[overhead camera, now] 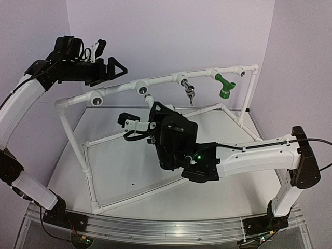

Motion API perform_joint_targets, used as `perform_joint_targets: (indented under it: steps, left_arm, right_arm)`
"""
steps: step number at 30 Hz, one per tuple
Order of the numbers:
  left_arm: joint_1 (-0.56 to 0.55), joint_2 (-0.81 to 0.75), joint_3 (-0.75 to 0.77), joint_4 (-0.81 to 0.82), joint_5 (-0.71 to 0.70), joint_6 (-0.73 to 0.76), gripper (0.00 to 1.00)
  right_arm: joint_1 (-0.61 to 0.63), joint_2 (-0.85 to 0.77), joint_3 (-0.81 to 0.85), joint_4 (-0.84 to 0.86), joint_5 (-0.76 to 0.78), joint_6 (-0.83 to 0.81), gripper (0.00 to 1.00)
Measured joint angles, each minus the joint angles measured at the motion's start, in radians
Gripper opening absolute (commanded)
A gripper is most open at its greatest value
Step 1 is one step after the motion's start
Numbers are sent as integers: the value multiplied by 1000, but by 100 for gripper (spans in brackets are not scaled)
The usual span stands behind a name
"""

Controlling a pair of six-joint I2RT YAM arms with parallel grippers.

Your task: Install the water faucets

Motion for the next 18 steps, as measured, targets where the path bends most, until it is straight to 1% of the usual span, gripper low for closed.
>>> perform_joint_targets:
  steps: [4, 10, 18]
  left_arm:
    - [0, -2, -6, 1, 1, 1, 100]
    - [0, -3, -28, 7, 3, 4, 100]
    - [0, -8, -32, 9, 8, 18, 100]
  right_arm:
    - [0, 7, 39, -24, -16, 8, 0]
    - [-2, 15, 122, -105, -31, 47, 0]
    - [-9, 54, 181, -208, -52, 105, 0]
